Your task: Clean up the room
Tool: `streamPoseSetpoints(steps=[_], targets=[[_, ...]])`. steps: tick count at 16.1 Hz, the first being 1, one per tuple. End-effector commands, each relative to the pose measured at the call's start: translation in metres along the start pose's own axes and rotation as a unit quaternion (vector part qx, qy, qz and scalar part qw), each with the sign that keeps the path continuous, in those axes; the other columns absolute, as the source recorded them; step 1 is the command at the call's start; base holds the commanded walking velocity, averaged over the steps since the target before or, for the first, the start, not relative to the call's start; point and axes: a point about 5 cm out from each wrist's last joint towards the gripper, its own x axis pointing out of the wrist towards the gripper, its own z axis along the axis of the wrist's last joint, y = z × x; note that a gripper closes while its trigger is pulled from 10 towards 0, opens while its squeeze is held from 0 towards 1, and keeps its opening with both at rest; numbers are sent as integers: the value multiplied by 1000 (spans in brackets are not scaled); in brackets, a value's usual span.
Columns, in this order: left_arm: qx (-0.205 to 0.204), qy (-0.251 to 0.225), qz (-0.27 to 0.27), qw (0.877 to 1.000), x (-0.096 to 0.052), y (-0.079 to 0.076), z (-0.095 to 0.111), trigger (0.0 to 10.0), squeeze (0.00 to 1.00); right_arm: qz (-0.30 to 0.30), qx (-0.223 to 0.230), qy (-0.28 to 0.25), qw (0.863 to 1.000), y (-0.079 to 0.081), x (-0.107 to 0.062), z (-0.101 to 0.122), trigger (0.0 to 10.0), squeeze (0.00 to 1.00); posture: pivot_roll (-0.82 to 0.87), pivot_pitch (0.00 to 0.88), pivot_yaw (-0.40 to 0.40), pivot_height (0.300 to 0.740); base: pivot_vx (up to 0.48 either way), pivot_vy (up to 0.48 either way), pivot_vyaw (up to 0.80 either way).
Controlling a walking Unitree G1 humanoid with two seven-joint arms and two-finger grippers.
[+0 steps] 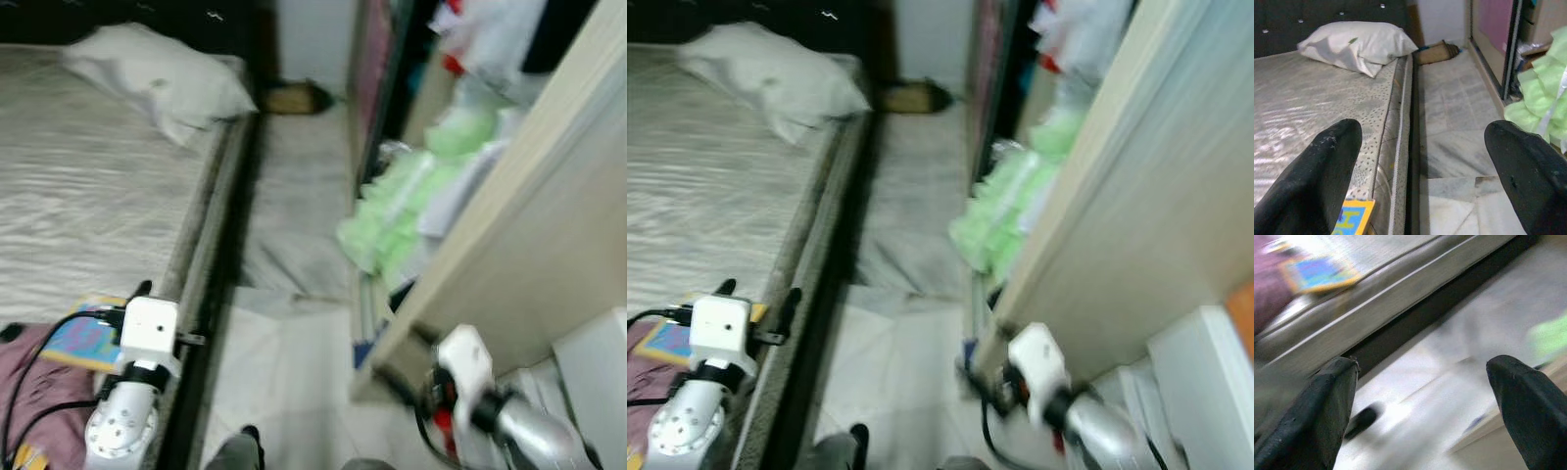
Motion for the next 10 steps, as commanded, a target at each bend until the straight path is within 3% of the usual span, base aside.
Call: streamPoseSetpoints(steps=[1,3,5,7,8,10], targets=[[4,-1,-5,1000,-1,-2,2,10000,0,28,15,4,1000,3,0,0,10000,0,-27,115,-66,740,0,0,800],[5,-1,-5,1000,-2,-2,2,10000,0,54,-8,3,999,6,4,4,10000,0,-20,113,-68,740,0,0,800],[6,-2,-6,1000,-2,-2,2,10000,0,61,-12,-9,998,10,18,10,10000,0,-19,114,-71,740,0,0,800],[6,-3,-5,1000,-1,-3,3,10000,0,58,-18,-30,998,14,41,18,10000,0,-18,114,-71,740,0,0,800],[6,-4,-6,1000,-1,-3,3,10000,0,53,-24,-50,997,20,60,25,10000,0,-18,114,-71,740,0,0,800],[8,-9,-4,1000,1,-2,5,10000,0,13,-32,-90,995,-8,42,36,10000,0,-15,122,-68,740,0,0,800]])
